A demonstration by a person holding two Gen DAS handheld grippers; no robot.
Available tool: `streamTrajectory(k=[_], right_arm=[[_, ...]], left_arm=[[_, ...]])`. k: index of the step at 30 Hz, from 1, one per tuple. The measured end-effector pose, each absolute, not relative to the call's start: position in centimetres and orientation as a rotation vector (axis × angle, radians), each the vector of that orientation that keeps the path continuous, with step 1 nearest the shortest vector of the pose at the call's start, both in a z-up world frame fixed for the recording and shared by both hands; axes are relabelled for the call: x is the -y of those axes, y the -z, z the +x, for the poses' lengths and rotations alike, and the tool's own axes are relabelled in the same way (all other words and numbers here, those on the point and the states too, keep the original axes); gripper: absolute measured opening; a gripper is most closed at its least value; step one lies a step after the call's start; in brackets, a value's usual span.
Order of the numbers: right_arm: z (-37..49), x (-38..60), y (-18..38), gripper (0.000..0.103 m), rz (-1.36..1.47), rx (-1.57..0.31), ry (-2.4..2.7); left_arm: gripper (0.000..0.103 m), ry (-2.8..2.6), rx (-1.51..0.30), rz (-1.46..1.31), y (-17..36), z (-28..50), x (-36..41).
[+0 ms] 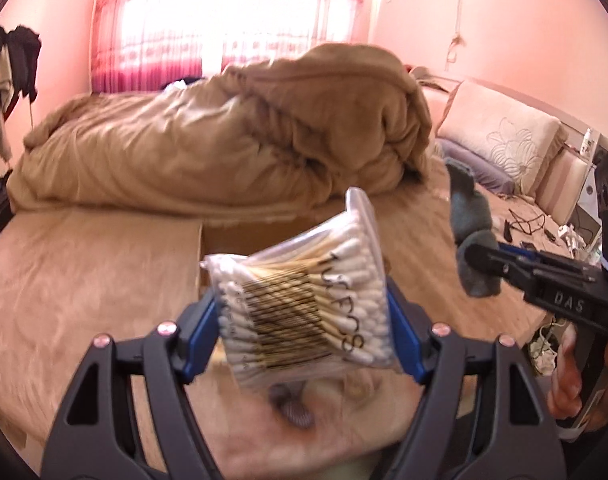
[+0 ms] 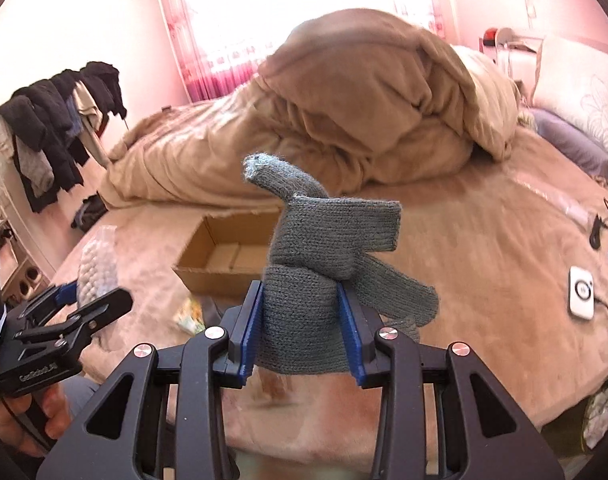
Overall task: Organize objects
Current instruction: 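Lower both held items into the cardboard box and open both grippers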
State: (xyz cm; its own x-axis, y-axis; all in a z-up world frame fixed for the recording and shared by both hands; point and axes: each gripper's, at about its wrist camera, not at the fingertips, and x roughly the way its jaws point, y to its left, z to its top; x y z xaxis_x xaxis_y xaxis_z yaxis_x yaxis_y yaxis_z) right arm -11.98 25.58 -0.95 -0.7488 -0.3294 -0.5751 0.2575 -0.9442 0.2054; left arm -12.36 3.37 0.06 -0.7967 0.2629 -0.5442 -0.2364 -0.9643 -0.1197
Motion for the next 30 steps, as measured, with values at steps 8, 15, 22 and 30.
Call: streamTrajectory(k=[8, 15, 22, 30], right_arm=[[-16.0, -24.4, 0.1, 0.038, 0.856, 0.121, 2.687], [-22.7, -23.7, 2.5, 0.039, 0.906, 0.080, 2.642], [-26.7, -22.5, 5.3, 0.040, 0.974, 0.015, 2.596], [-28.5, -21.2, 9.5, 0.040, 1.064, -0.024, 2.560]], left_arm=[[0.074, -2.689, 0.100, -0.834, -0.4, -19.6, -4.6], [0.074, -2.609, 0.166, -0.956, 2.9, -26.0, -5.9], [0.074, -2.538, 0.231, -1.131, 8.6, -32.1, -5.3], [0.077, -2.494, 0.176, -1.260, 12.8, -33.8, -6.2]])
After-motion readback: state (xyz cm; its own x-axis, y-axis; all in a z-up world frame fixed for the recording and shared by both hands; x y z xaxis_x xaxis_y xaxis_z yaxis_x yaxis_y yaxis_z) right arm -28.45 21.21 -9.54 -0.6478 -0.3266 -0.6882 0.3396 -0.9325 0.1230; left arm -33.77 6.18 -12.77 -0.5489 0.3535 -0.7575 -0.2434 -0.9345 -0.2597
